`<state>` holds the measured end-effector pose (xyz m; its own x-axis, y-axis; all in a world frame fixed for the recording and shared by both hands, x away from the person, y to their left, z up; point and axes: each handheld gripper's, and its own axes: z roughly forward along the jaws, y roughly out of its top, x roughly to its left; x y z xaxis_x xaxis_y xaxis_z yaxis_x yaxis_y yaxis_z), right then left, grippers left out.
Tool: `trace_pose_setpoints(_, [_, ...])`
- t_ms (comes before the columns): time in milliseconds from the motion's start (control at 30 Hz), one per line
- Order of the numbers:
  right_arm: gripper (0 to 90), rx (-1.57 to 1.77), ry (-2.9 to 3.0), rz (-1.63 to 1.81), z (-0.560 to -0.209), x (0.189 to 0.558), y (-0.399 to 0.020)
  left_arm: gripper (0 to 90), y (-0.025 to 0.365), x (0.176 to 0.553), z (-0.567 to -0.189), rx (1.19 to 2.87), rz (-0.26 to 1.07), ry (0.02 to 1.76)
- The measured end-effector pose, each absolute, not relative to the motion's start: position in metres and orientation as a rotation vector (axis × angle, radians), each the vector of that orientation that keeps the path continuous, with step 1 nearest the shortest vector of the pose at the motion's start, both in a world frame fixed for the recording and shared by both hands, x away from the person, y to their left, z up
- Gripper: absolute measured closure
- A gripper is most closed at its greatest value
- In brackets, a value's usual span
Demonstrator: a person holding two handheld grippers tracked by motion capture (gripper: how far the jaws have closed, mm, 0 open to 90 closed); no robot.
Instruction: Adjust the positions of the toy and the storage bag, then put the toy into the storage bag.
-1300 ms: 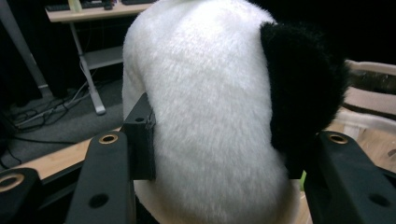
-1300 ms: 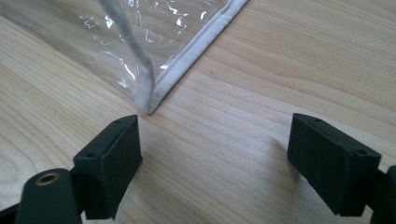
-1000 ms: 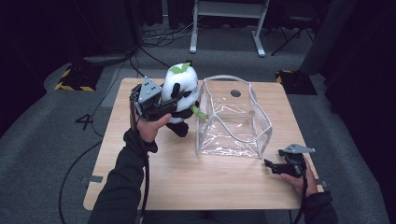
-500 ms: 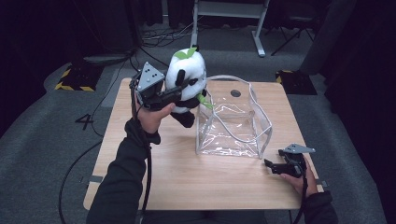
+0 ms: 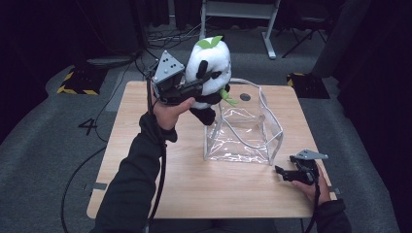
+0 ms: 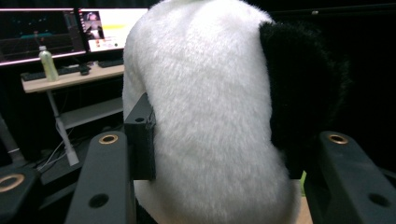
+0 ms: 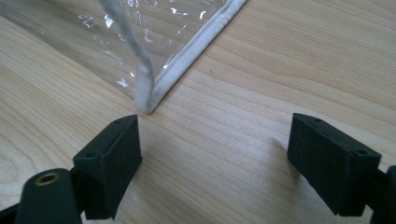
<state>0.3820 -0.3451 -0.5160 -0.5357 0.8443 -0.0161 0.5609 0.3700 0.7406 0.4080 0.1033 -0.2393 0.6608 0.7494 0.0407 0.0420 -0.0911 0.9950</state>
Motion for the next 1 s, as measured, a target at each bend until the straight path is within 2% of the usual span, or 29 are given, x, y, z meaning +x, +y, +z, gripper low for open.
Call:
trace_pose_setpoints(400, [17.5, 1.221, 2.244, 0.982, -0.516, 0.382, -0.345, 45.8, 0.056, 0.415, -0.229, 1.576, 0.617, 0.604])
trace_pose_setpoints(633, [17.4, 1.222, 2.244, 0.983, -0.516, 0.382, -0.345, 45.7, 0.028, 0.421, -0.236, 1.618, 0.596, 0.583])
trace_pose_setpoints(1000, [17.4, 1.222, 2.244, 0.983, -0.516, 0.382, -0.345, 45.7, 0.006, 0.432, -0.25, 1.601, 0.54, 0.602])
